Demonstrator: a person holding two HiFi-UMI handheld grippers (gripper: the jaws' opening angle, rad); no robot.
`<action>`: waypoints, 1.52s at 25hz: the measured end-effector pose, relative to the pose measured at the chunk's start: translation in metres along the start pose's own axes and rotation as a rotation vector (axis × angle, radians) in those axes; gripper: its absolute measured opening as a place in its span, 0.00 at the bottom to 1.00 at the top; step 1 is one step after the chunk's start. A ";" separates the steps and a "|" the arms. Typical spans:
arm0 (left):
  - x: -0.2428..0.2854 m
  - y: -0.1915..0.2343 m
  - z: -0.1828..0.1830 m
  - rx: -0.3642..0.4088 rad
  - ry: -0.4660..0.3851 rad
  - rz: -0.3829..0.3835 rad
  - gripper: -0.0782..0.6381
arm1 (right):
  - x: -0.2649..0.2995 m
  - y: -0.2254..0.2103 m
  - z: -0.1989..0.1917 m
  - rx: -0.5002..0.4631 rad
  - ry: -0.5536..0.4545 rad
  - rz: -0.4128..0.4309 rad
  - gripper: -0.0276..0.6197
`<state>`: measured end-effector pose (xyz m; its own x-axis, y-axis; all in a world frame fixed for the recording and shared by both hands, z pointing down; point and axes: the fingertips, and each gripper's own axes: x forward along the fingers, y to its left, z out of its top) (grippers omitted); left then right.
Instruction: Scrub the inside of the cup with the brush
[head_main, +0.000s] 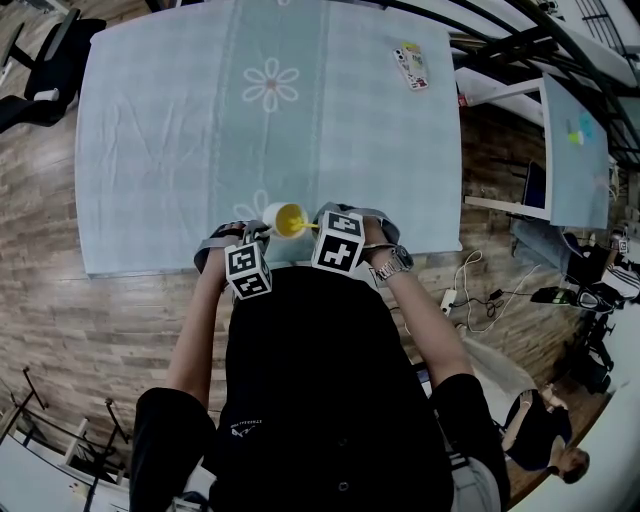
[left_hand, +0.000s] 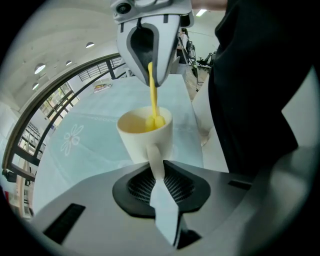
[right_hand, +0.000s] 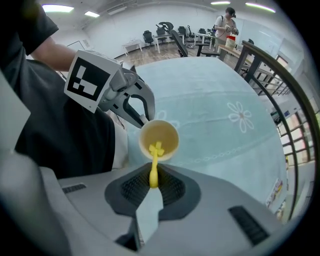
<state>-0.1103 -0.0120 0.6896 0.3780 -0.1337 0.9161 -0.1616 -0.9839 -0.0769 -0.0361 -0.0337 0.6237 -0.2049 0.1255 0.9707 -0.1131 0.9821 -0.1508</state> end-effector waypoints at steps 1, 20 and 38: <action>0.000 0.000 0.000 0.001 0.003 0.000 0.18 | 0.000 0.003 0.002 -0.003 -0.006 0.012 0.10; 0.002 -0.002 -0.002 0.002 0.007 0.002 0.18 | 0.013 -0.020 0.028 0.066 -0.053 -0.116 0.10; 0.010 -0.006 -0.017 -0.023 0.020 -0.013 0.18 | 0.016 0.006 0.029 0.130 -0.112 0.047 0.10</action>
<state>-0.1215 -0.0050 0.7057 0.3619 -0.1179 0.9247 -0.1777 -0.9825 -0.0557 -0.0685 -0.0301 0.6330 -0.3188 0.1469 0.9364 -0.2240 0.9482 -0.2251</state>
